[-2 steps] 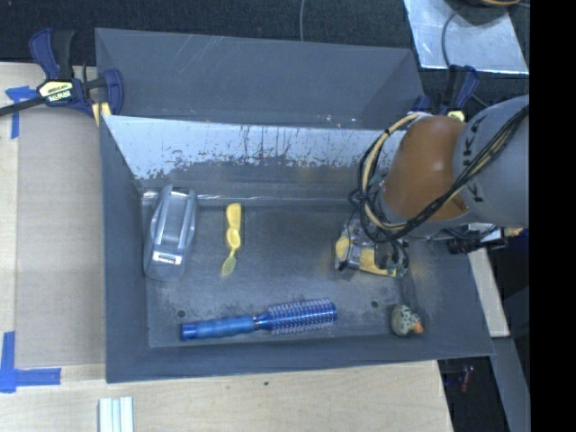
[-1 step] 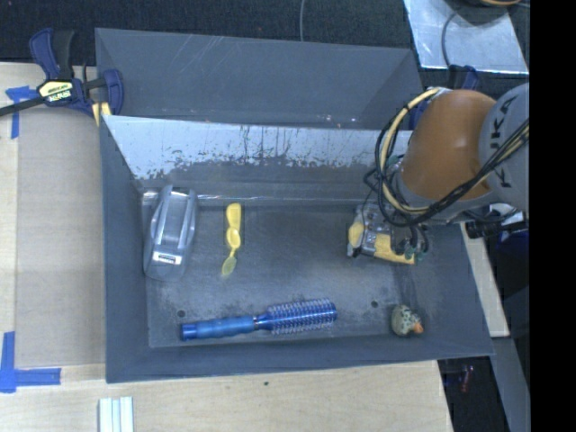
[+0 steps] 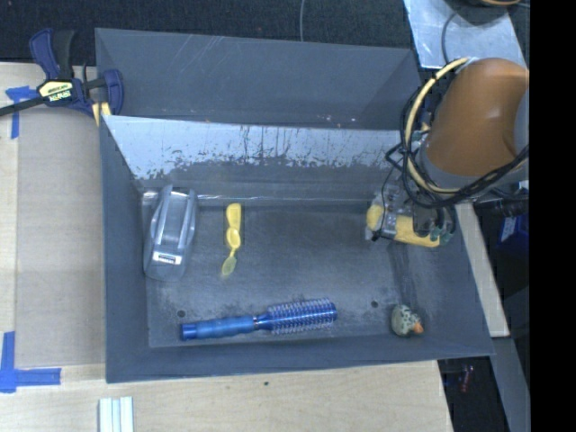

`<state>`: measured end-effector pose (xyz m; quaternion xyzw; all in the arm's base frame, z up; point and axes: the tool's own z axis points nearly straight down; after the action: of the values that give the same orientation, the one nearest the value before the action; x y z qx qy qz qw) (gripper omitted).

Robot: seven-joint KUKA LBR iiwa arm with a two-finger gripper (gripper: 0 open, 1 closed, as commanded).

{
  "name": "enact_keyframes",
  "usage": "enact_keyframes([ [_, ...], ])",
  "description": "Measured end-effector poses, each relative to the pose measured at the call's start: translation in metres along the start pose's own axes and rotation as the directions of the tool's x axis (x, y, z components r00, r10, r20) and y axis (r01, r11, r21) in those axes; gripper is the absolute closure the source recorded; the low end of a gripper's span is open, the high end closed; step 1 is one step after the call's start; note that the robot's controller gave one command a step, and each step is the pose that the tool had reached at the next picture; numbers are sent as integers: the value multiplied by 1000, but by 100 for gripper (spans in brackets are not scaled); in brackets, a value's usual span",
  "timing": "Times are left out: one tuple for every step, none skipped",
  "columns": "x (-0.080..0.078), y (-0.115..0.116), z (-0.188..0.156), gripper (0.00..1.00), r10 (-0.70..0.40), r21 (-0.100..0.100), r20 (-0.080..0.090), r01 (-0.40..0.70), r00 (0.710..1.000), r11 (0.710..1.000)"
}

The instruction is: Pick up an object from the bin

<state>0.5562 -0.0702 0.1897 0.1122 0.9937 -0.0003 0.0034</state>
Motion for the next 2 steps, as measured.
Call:
enact_keyframes([
  [7, 0, 74, 100, 65, -1, 5, -65, 998, 998],
  [7, 0, 47, 100, 59, 1, -5, -59, 998, 998],
])
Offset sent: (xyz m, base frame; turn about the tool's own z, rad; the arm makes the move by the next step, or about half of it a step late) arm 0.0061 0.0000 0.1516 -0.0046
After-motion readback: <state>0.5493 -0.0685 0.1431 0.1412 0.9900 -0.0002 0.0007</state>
